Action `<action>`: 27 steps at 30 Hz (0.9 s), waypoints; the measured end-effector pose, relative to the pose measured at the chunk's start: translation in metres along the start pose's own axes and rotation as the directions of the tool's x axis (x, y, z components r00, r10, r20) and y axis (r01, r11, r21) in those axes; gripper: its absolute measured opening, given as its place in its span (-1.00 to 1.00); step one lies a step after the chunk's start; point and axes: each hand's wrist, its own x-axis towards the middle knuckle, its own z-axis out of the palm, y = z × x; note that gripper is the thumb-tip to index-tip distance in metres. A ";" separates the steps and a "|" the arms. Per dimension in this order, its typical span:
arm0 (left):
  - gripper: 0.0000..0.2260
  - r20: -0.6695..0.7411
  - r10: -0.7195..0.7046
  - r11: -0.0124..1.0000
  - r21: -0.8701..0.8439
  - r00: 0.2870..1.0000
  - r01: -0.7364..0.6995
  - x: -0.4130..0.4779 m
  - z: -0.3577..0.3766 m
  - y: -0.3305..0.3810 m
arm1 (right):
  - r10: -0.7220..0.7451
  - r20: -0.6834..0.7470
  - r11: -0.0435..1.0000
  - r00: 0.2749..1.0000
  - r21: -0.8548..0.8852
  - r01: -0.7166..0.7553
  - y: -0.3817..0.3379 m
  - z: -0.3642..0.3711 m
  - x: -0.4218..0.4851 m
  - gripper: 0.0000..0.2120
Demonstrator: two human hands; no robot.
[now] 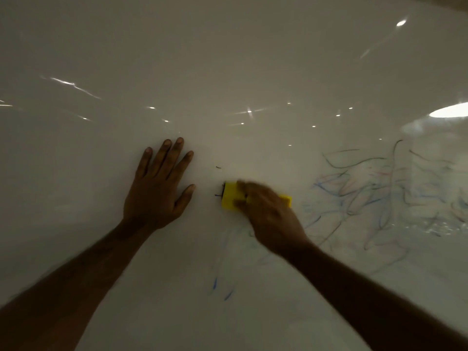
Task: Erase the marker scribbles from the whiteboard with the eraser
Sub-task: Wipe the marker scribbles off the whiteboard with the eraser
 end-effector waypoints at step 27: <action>-0.44 -0.044 0.015 0.999 -0.037 0.999 -0.017 0.001 0.000 0.001 | 0.363 -0.206 0.911 0.909 -0.127 -0.392 0.046 -0.056 0.105 -0.71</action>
